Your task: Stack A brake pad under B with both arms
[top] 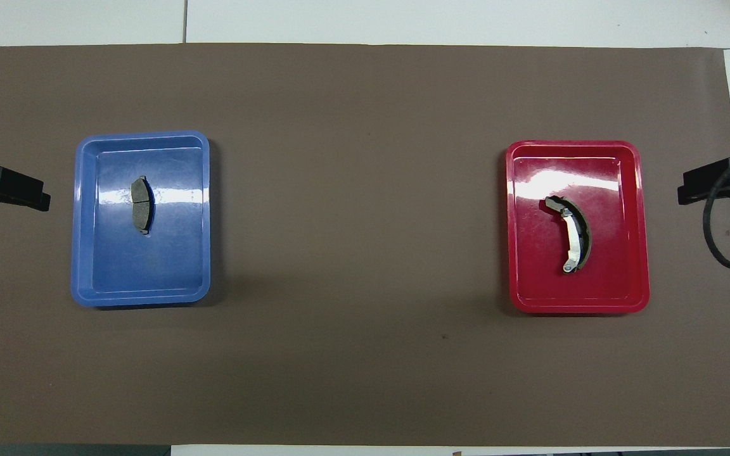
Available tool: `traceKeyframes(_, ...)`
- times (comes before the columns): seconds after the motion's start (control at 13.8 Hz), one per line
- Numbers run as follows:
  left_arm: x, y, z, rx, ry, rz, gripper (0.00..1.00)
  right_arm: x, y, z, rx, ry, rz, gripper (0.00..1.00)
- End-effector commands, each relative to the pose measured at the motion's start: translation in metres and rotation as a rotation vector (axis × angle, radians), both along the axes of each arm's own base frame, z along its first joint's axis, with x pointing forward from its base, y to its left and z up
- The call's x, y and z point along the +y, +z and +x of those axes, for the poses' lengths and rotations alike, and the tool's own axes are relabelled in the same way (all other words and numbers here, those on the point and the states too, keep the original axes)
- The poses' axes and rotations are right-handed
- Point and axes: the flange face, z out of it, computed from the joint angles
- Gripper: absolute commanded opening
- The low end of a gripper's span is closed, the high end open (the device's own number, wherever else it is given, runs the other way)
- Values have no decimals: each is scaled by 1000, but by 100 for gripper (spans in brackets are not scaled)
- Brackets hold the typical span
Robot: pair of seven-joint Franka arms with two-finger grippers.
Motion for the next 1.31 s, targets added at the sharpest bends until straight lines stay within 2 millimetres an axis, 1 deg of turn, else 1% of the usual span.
traceKeyframes(0.0, -2, 4, -7, -4, 2, -10, 100, -1, 3, 2, -1, 9, 21, 100)
traceKeyframes(0.58, -2, 0, -8, 2, 10, -9, 100, -4, 0, 0, 5, 3, 20, 100)
traceKeyframes(0.8, -2, 1, -9, 0, 7, -10, 100, 0, -1, 1, -4, 15, 20, 100)
traceKeyframes(1.23, -2, -7, -9, -29, -6, -11, 100, 0, -1, 2, -10, 19, 20, 100)
